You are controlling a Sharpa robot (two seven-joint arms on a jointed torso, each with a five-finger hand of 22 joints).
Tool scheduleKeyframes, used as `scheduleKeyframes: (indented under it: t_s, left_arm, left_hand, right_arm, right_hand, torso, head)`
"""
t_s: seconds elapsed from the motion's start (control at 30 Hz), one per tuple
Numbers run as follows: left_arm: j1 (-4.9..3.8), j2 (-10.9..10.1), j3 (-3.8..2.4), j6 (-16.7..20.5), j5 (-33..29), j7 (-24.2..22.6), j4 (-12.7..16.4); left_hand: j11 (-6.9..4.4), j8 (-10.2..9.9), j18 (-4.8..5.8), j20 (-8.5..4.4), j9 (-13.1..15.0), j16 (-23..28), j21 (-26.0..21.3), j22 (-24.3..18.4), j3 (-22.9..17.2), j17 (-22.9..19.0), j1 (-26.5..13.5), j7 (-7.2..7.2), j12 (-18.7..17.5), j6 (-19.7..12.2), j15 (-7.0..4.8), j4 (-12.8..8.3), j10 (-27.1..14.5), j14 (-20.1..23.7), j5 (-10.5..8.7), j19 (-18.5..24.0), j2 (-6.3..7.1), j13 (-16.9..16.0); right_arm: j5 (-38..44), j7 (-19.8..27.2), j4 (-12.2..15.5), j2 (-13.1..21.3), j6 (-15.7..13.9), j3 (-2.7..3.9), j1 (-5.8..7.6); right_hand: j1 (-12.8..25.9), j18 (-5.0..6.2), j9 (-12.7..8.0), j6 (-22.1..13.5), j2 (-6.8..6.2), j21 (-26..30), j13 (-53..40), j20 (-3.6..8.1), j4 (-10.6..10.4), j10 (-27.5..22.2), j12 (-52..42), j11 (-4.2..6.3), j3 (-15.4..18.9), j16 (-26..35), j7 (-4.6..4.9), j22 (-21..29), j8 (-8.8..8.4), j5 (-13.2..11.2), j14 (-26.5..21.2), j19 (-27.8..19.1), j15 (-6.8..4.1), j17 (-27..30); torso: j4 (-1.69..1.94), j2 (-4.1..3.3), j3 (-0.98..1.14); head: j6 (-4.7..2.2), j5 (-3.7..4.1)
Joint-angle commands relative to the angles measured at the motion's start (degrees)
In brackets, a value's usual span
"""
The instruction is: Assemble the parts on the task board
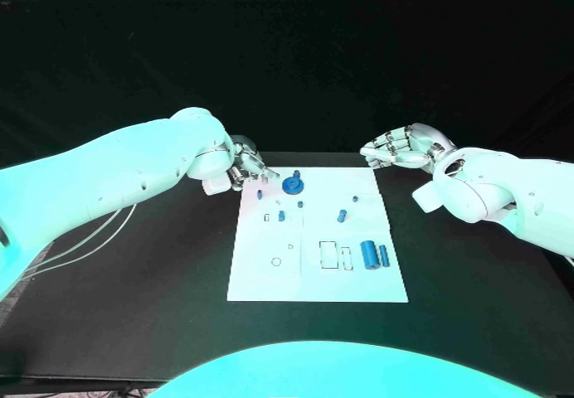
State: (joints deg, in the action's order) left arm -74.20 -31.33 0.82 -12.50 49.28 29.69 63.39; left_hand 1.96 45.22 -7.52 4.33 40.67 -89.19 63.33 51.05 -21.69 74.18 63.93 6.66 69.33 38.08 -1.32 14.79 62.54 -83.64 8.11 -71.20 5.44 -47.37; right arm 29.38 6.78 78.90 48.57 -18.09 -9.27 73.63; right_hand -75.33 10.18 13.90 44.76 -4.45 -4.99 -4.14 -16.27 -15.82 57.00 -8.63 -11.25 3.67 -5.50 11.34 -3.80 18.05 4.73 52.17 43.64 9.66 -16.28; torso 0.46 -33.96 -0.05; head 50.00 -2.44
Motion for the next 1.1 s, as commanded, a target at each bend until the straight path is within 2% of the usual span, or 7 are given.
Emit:
scheduleKeyframes:
  t_s: [0.03,0.2,0.43,0.5,0.63,0.77,1.1]
  left_arm:
    - [-0.29,0.5,-0.04,-0.7,0.7,-0.5,-1.8]
    - [-0.56,1.7,-0.1,-1.7,2.4,-0.8,-5.0]
    - [-0.62,4.4,0.06,-4.0,4.8,-1.0,-9.9]
    - [-0.57,5.1,0.28,-4.3,5.2,-1.2,-11.0]
    - [-0.34,6.0,0.64,-4.0,5.7,-1.5,-12.7]
    - [-0.19,6.5,0.83,-3.8,6.3,-1.7,-13.8]
    - [0.45,7.9,1.78,-5.0,6.7,-2.7,-16.6]
  left_hand:
    - [1.03,-2.1,-0.54,0.24,-1.6,-0.2,-0.8,-0.3,-1.8,14.8,-0.6,0.76,-0.4,-0.6,0.53,0.9,-0.5,-5.9,-0.42,1.1,1.05,0.7]
    - [1.26,-2.7,-0.55,0.53,-2.5,-0.3,-0.7,-0.2,-0.5,14.8,-1.9,0.93,-0.1,-0.2,0.77,1.8,-0.4,-6.0,-0.57,1.0,1.66,0.7]
    - [0.93,-1.7,-0.52,0.46,-2.8,-0.4,-0.3,0.3,1.8,15.1,-4.0,0.47,0.3,1.2,0.56,1.9,-0.1,-6.1,-0.65,0.8,1.58,0.5]
    - [1.01,-2.6,-0.41,0.42,-3.3,-0.7,0.1,0.8,2.2,15.6,-4.1,0.65,0.4,0.5,0.58,1.8,0.1,-6.3,-0.58,0.5,1.12,0.4]
    - [2.01,-7.7,-0.32,0.98,-7.0,-0.7,0.2,0.9,3.0,15.6,-2.8,1.85,0.6,-1.4,1.36,1.7,0.2,-6.3,-0.47,0.5,0.09,0.5]
    - [2.47,-10.3,-0.31,1.36,-9.1,-0.8,0.4,1.1,3.7,15.8,-2.1,2.36,0.9,-1.7,1.76,1.7,0.4,-6.4,-0.46,0.4,-0.16,0.3]
    - [2.66,-11.3,-0.25,1.58,-10.3,-0.8,0.9,1.6,4.0,15.8,-1.5,2.56,1.2,-1.0,1.98,1.6,0.5,-6.4,-0.37,0.2,-0.4,0.2]
  right_arm:
    - [0.1,0.3,-0.1,0.0,-0.1,0.01,-0.03]
    - [0.2,0.4,-0.2,0.0,-0.2,0.01,-0.04]
    - [0.2,0.4,-0.2,-0.3,-0.2,0.01,-0.04]
    - [0.2,0.4,-0.2,-0.3,-0.2,0.01,-0.04]
    - [0.2,0.4,-0.3,-0.3,-0.2,0.01,-0.04]
    - [0.2,0.4,-0.3,-0.3,-0.2,0.01,-0.04]
    - [0.3,0.4,-0.3,-0.5,-0.2,0.01,-0.09]
  right_hand:
    - [-0.5,0.35,0.8,0.5,0.46,-1.1,0.5,-0.12,-0.1,-0.2,0.8,0.27,-1.4,-0.8,2.37,-0.7,0.13,-0.4,1.2,1.6,-0.04,0.4]
    - [-0.5,0.36,0.8,0.5,0.47,-1.2,0.5,-0.12,-0.1,-0.2,0.8,0.28,-1.4,-0.8,2.37,-0.7,0.13,-0.4,1.3,1.7,-0.06,0.4]
    - [-0.5,0.36,0.8,0.5,0.47,-1.2,0.5,-0.11,-0.1,-0.2,0.8,0.29,-1.4,-0.8,2.38,-0.7,0.12,-0.4,1.3,1.7,-0.07,0.4]
    - [-0.5,0.36,0.8,0.5,0.47,-1.2,0.5,-0.11,-0.1,-0.2,0.8,0.29,-1.4,-0.8,2.39,-0.7,0.12,-0.4,1.3,1.7,-0.07,0.4]
    - [-0.5,0.36,0.8,0.5,0.47,-1.2,0.5,-0.11,-0.1,-0.2,0.8,0.29,-1.4,-0.8,2.39,-0.7,0.12,-0.4,1.3,1.7,-0.07,0.4]
    - [-0.5,0.35,0.8,0.5,0.46,-1.2,0.5,-0.1,-0.1,-0.2,0.8,0.28,-1.3,-0.9,2.42,-0.7,0.11,-0.4,1.4,1.8,-0.07,0.5]
    - [-0.4,0.34,0.8,0.5,0.43,-1.2,0.5,-0.1,-0.1,-0.2,0.8,0.26,-1.3,-0.8,2.47,-0.7,0.1,-0.5,1.4,1.8,-0.07,0.5]
  torso:
    - [-0.02,-0.15,-0.09]
    - [-0.02,-0.14,-0.15]
    - [-0.21,-0.3,-0.14]
    - [-0.31,-0.41,-0.19]
    - [-0.39,-0.61,-0.22]
    - [-0.39,-0.61,-0.25]
    - [-0.33,-0.68,-0.34]
  head:
    - [0.0,-0.13]
    - [0.0,-0.27]
    - [-0.12,-0.68]
    - [-0.22,-0.85]
    - [-0.39,-0.96]
    - [-0.28,-0.92]
    - [-0.23,-0.99]
